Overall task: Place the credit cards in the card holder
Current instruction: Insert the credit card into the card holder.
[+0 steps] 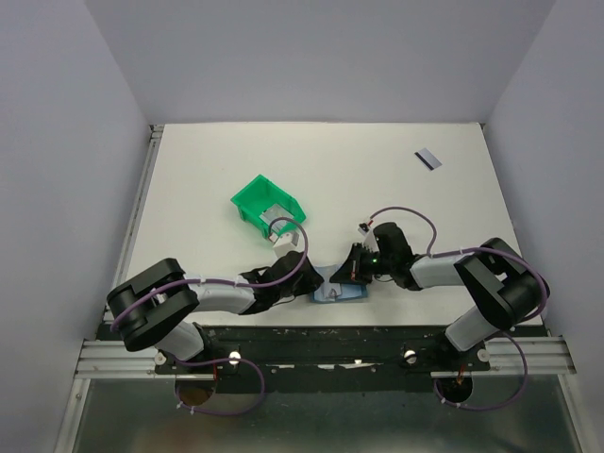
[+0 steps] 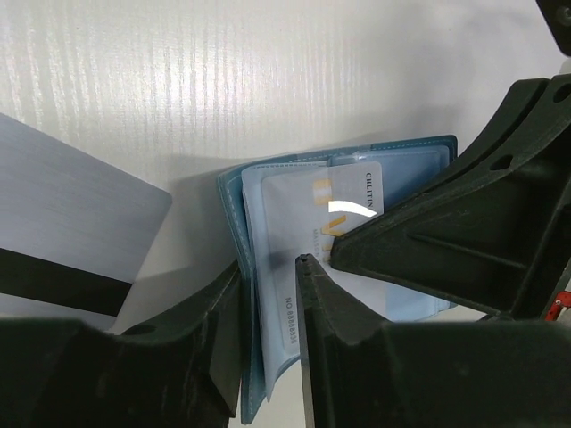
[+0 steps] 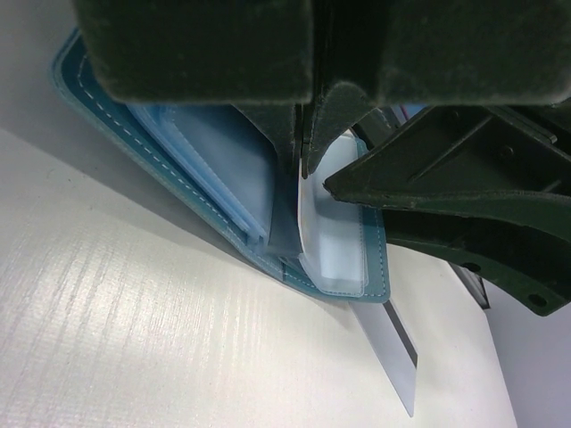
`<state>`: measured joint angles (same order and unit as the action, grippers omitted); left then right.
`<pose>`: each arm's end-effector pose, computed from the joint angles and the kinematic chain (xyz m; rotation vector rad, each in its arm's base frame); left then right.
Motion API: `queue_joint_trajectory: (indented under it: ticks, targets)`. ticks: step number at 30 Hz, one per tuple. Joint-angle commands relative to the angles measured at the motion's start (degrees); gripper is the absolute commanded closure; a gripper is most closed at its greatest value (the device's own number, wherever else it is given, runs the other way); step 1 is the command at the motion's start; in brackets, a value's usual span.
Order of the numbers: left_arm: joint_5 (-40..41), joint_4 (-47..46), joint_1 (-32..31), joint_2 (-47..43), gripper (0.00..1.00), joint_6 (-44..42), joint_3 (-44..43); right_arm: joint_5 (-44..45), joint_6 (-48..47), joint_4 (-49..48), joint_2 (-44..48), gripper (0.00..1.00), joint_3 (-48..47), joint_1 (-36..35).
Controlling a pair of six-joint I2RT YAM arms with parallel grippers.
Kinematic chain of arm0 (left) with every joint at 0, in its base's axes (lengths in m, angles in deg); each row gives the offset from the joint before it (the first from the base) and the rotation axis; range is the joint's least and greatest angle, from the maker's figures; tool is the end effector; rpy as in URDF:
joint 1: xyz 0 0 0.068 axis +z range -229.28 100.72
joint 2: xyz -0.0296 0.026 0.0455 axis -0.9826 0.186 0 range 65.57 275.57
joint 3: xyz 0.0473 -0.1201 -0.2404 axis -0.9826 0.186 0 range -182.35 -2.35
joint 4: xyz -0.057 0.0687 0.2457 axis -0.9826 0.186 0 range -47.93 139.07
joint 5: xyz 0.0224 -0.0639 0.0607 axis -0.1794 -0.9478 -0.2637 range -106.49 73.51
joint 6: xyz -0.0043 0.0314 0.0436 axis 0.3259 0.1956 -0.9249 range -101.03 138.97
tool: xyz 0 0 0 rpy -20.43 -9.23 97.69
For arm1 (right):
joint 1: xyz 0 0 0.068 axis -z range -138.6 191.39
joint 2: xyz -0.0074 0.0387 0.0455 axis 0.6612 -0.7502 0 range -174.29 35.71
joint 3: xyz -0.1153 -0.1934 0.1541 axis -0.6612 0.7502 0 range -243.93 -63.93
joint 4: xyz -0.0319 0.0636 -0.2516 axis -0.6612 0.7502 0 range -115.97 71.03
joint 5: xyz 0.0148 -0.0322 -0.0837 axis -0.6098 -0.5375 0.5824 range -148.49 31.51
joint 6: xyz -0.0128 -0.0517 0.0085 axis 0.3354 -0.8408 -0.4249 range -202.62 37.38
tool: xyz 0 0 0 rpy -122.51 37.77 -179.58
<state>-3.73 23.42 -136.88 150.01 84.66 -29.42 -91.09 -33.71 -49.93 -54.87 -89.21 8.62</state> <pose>0.1469 -0.2169 0.1343 -0.2962 2.3723 -0.8817 0.2062 0.1555 0.1113 0.0241 2.5605 1.3119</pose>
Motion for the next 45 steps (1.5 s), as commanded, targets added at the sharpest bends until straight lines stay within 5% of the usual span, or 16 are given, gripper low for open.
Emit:
queue_joint_trajectory:
  ticks: [1,12,18,22,45]
  targets:
    - [0.3,5.5,-0.4,-2.2,0.59,-1.1,0.7,2.2,-1.5,3.8,-1.2,0.99,0.9,-0.4]
    - [6.4,21.6,-0.4,-15.2,0.52,-7.9,-3.2,3.1,-2.1,4.9,-1.2,0.99,0.6,-0.4]
    - [3.3,16.0,-0.5,-11.6,0.86,-9.8,-3.3,3.2,-2.1,5.2,-1.0,1.00,0.5,-0.5]
    - [0.8,12.5,-0.8,-7.7,1.00,-10.9,-4.1,3.5,-2.6,6.0,-0.5,0.99,0.3,-0.5]
    - [-2.5,10.4,-0.7,4.6,1.00,-9.3,-5.5,1.5,-1.3,2.5,-2.0,0.96,-0.1,-0.5]
